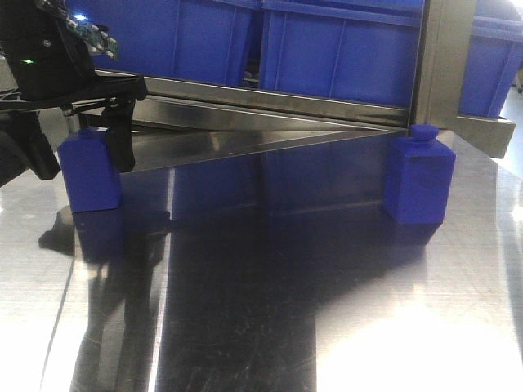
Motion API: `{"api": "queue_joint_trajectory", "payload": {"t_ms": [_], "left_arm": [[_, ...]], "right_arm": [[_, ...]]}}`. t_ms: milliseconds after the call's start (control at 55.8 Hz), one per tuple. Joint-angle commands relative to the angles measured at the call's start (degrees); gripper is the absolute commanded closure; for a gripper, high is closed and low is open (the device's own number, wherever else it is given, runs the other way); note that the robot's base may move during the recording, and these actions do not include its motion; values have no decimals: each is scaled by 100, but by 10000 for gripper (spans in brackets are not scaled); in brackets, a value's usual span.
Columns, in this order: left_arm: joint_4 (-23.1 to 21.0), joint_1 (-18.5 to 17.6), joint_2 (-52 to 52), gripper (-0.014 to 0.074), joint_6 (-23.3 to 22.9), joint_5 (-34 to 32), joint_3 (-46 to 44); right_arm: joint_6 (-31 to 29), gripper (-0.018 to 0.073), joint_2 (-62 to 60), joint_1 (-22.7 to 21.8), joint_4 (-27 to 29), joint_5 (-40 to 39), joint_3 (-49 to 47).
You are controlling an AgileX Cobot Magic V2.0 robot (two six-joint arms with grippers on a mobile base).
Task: Pick and sort blue part to right shelf
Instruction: 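Lower the left gripper onto the nearer blue part and grasp it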
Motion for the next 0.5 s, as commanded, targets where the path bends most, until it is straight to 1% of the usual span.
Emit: {"api": "queue_joint_trajectory", "payload": {"t_ms": [0,126,323,394,484], "left_arm": [[-125,-28,-296,14,-60,-12,-233],[-169,-28,-296,73,-60,-1,-303],[-169,-28,-296,242,-60,-1,-303],[-169,-28,-296,263,-60,-1,-303],[-169,-28,-296,264,-36,-1,-303]], "right_arm": [[-49,528,-99,-14,-17,-505,-49],[-49,528,-99,-14,-17,-505,-49],[-49,528,-99,-14,-17,-505,-49],[-49,528,-99,-14,-17,-505,-49],[-49,528,-99,-14,-17,-505,-49]]}}
